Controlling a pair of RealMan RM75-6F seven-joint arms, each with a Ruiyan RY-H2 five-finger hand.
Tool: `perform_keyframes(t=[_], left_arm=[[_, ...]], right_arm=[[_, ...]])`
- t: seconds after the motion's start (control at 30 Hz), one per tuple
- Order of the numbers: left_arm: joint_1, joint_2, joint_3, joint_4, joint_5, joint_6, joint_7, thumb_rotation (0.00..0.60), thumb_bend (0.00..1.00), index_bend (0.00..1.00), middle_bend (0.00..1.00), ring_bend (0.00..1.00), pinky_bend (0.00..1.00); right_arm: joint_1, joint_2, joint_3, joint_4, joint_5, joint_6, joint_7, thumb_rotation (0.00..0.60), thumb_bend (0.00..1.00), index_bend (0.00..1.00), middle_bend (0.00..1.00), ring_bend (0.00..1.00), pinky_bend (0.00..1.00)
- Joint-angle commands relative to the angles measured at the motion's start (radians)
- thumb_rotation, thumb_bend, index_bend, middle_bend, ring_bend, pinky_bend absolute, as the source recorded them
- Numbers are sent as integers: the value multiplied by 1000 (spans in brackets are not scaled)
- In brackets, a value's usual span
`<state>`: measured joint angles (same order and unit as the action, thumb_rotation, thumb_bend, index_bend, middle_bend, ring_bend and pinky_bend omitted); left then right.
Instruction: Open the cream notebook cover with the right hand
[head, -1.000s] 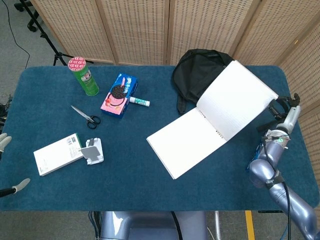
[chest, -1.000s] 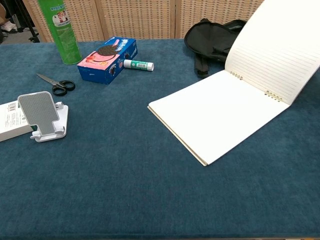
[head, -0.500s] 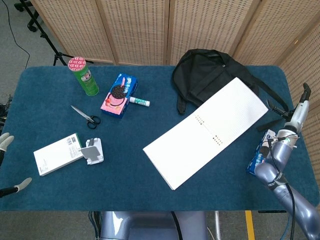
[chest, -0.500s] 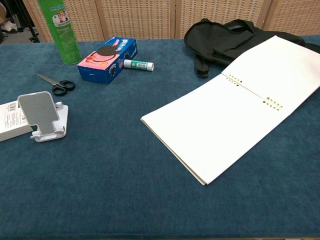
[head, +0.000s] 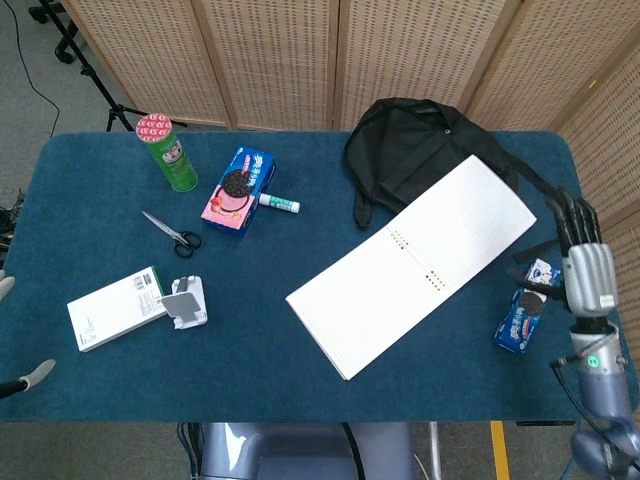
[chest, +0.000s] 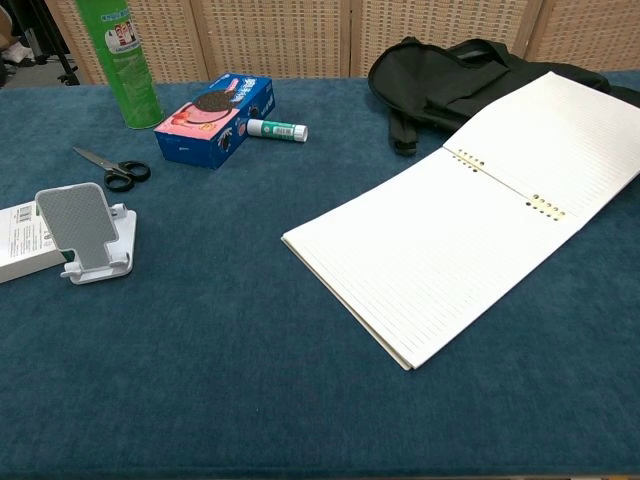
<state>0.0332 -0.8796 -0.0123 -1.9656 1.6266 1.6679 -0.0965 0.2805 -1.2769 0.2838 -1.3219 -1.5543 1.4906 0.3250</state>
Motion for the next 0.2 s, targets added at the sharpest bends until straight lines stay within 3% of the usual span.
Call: perform_keyframes(t=[0.03, 0.2], left_arm=[[9, -16, -1, 4, -4, 12, 22, 600, 0, 0, 0, 0, 0], [11, -21, 4, 9, 10, 10, 27, 600, 0, 0, 0, 0, 0]], right_arm=[[-113, 75, -105, -129, -82, 114, -170, 600, 0, 0, 0, 0, 0], [-165, 80, -156, -212, -123, 171, -274, 600, 0, 0, 0, 0, 0]])
